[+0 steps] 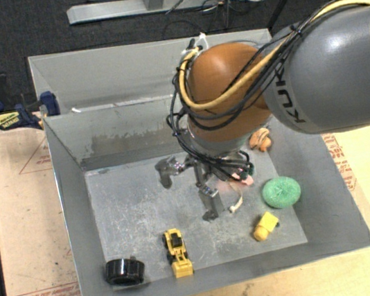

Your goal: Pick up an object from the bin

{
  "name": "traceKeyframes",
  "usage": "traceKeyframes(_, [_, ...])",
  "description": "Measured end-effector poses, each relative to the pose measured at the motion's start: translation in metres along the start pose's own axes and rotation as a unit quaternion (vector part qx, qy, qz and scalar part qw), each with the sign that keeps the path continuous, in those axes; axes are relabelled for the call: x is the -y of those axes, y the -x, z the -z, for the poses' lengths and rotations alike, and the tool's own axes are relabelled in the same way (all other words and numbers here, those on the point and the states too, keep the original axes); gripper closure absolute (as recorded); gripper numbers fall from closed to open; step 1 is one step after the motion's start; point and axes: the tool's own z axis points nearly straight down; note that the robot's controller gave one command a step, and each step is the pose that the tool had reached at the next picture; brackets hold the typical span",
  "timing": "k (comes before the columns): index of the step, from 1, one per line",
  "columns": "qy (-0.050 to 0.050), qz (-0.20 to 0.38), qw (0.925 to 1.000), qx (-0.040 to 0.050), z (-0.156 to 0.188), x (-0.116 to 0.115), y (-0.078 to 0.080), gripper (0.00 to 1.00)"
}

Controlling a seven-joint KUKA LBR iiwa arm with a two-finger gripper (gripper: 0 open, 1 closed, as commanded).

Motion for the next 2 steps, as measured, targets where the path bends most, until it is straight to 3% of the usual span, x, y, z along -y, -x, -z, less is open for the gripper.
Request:
traceKeyframes(1, [-0.001,0.023,0.9997,0.0010,-0.027,-0.022,-0.006,0.00])
traceKeyframes(2, [0.000,0.026,0.9997,0.0006,-0.091,-0.036,-0.041,0.00])
